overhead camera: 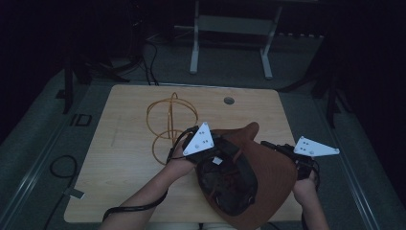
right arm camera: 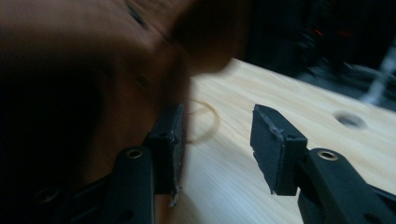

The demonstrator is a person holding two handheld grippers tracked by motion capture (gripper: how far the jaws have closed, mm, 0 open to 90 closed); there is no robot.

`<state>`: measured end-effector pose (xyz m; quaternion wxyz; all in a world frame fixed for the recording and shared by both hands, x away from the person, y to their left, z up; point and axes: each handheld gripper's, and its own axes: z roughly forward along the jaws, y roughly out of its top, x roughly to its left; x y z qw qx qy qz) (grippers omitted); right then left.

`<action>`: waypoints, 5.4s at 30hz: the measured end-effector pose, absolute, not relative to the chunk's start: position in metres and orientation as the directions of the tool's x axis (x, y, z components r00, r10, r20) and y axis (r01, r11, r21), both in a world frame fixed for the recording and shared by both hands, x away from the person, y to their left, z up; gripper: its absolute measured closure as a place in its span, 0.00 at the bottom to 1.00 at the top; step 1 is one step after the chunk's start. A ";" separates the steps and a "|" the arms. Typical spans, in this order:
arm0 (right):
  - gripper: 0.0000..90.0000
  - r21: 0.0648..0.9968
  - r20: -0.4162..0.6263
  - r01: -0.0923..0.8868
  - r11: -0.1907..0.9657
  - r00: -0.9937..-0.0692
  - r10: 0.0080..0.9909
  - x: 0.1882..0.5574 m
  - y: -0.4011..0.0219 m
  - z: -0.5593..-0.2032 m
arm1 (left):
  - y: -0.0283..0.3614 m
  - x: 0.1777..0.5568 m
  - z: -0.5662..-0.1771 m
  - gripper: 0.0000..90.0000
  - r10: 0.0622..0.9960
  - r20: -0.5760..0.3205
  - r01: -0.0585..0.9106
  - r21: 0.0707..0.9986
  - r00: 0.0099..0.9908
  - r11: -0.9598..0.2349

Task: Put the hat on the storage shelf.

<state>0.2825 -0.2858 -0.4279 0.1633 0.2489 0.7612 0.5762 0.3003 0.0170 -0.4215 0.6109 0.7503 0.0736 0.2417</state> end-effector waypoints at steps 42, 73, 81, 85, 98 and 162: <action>1.00 0.979 0.106 0.174 0.106 -0.879 0.464 0.289 -0.262 -0.416 | -0.004 0.296 -0.417 0.75 0.461 0.250 -0.163 0.962 0.852 -0.221; 1.00 0.985 0.155 0.173 -0.027 -0.788 0.597 0.328 -0.283 -0.366 | 0.055 0.276 -0.465 0.19 0.543 0.165 0.046 0.934 0.823 -0.353; 1.00 0.983 0.164 0.183 -0.030 -0.779 0.606 0.348 -0.270 -0.358 | 0.078 0.272 -0.493 0.17 0.560 0.126 0.123 0.915 0.819 -0.385; 1.00 0.982 0.170 0.188 -0.034 -0.775 0.609 0.358 -0.263 -0.355 | 0.093 0.269 -0.509 0.16 0.578 0.120 0.148 0.906 0.807 -0.395; 1.00 0.982 0.158 0.189 -0.017 -0.768 0.621 0.382 -0.239 -0.342 | 0.154 0.258 -0.550 0.17 0.699 0.054 0.278 0.894 0.713 -0.352; 0.35 0.927 0.093 0.227 0.299 -0.911 0.403 0.406 -0.048 -0.347 | 0.231 0.241 -0.574 0.17 0.843 -0.022 0.373 0.903 0.538 -0.214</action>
